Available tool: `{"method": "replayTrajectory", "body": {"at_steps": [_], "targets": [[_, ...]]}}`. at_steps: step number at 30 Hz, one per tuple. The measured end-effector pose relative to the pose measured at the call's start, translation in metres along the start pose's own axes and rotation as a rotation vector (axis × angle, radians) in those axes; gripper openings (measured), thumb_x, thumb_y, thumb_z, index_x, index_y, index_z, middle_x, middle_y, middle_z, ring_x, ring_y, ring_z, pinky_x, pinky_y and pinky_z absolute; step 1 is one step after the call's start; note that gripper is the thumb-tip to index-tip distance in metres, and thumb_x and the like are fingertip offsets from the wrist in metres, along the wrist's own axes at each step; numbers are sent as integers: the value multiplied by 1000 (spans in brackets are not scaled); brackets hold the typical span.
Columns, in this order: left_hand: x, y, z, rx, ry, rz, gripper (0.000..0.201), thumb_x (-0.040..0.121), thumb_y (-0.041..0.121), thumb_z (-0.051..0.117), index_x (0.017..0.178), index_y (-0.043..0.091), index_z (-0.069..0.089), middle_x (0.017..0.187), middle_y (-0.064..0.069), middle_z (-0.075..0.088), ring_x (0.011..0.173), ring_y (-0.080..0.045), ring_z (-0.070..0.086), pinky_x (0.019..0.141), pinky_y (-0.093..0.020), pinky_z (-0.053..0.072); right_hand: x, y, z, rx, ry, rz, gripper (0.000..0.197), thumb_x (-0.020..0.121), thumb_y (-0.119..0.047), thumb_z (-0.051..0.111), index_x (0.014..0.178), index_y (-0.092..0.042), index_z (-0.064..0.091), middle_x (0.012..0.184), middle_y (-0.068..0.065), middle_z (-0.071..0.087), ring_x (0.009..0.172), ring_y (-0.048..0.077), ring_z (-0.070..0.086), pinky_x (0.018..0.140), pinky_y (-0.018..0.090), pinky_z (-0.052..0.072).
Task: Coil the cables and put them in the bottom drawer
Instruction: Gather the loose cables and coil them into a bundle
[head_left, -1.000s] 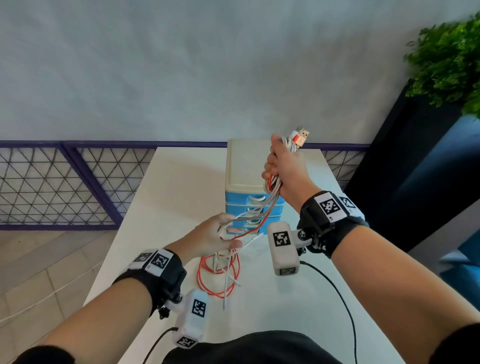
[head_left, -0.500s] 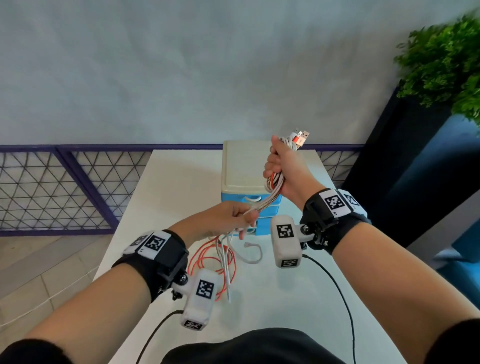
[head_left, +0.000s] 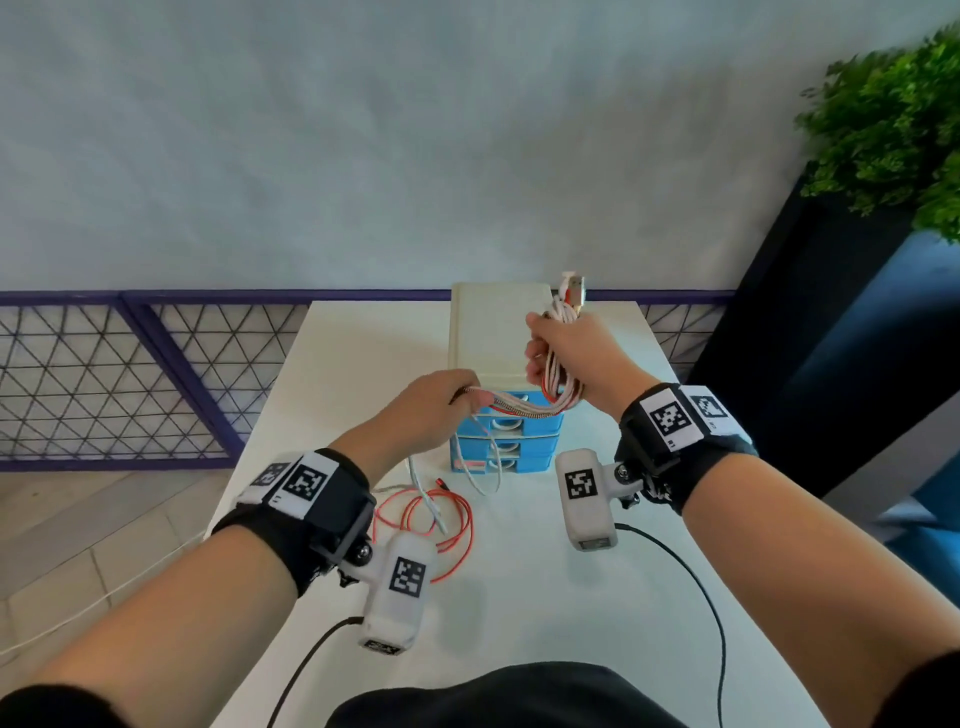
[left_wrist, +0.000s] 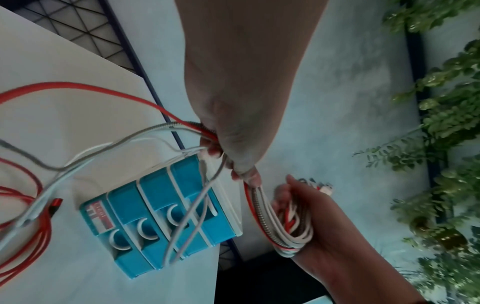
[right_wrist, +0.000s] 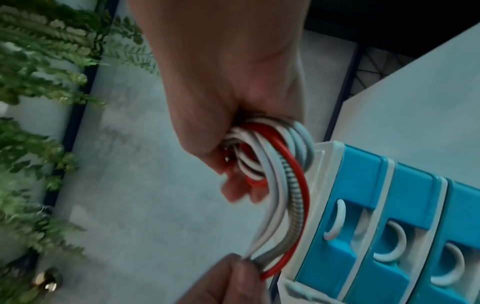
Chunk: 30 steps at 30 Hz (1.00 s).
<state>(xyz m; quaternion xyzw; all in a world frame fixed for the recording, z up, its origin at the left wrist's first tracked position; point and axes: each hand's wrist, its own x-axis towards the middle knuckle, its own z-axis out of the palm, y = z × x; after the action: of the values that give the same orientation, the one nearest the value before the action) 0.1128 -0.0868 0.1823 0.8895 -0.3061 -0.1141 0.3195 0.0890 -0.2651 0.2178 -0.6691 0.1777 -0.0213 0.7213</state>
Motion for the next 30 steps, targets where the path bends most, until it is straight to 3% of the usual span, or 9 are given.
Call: {"method": "replayTrajectory", "body": {"at_steps": [3, 5, 10, 15, 18, 23, 26, 28, 30], "targets": [[4, 6, -1, 46, 108, 49, 17, 92, 28, 54, 81, 14, 56, 75, -2, 57, 74, -23, 52, 66, -36, 40, -4, 2, 0, -259, -132, 13, 22, 94, -23, 58, 81, -5, 61, 81, 15, 72, 66, 21, 69, 72, 35, 58], [5, 12, -1, 44, 125, 83, 13, 91, 26, 57, 83, 16, 57, 79, -3, 60, 76, -23, 55, 67, -35, 42, -9, 2, -2, -313, -260, 52, 27, 94, -29, 58, 89, -4, 65, 84, 14, 72, 69, 20, 69, 71, 29, 58], [13, 12, 4, -65, 89, 67, 25, 85, 20, 66, 80, 25, 42, 67, 14, 51, 59, -4, 49, 51, -12, 35, -8, 9, 4, -294, -595, 250, 35, 96, -37, 52, 96, -2, 56, 78, 16, 64, 87, 33, 68, 77, 42, 56], [24, -4, 8, -90, -11, -7, 51, 73, 24, 78, 95, 13, 34, 76, 5, 58, 64, -12, 51, 54, -18, 38, 2, 25, 16, -503, -521, 221, 37, 95, -37, 56, 84, -1, 57, 73, 14, 66, 60, 19, 67, 61, 31, 58], [29, -14, 11, -55, -29, -83, 45, 71, 25, 79, 92, 15, 40, 88, -3, 61, 73, -19, 53, 60, -26, 40, 5, 40, 19, -591, -463, 110, 35, 95, -35, 56, 73, -7, 55, 68, 9, 64, 49, 13, 58, 53, 23, 53], [25, -29, 15, 40, -278, -218, 27, 82, 39, 66, 88, 14, 57, 70, 0, 60, 61, -16, 54, 54, -24, 41, 7, 66, 24, -698, -454, -27, 39, 93, -39, 58, 70, -8, 58, 56, 2, 62, 39, 8, 53, 47, 20, 47], [16, -44, 11, 65, -351, -209, 32, 87, 44, 58, 93, 14, 66, 79, 3, 68, 69, -13, 55, 62, -22, 40, 6, 73, 26, -720, -429, -56, 41, 94, -35, 57, 61, -10, 55, 45, -2, 55, 36, 9, 49, 48, 21, 46], [9, -55, 13, -251, -401, -198, 38, 87, 45, 57, 91, 7, 66, 79, 1, 69, 77, -12, 59, 80, -24, 45, 5, 75, 25, -687, -395, -52, 43, 94, -34, 58, 58, -12, 51, 44, -1, 50, 37, 11, 46, 48, 23, 46], [-1, -59, 18, -722, -407, -232, 36, 89, 41, 51, 86, 6, 57, 59, 3, 59, 69, -12, 64, 95, -32, 44, 5, 75, 25, -576, -351, -63, 37, 94, -29, 58, 62, -13, 49, 50, 1, 46, 39, 12, 43, 48, 24, 44]]}}
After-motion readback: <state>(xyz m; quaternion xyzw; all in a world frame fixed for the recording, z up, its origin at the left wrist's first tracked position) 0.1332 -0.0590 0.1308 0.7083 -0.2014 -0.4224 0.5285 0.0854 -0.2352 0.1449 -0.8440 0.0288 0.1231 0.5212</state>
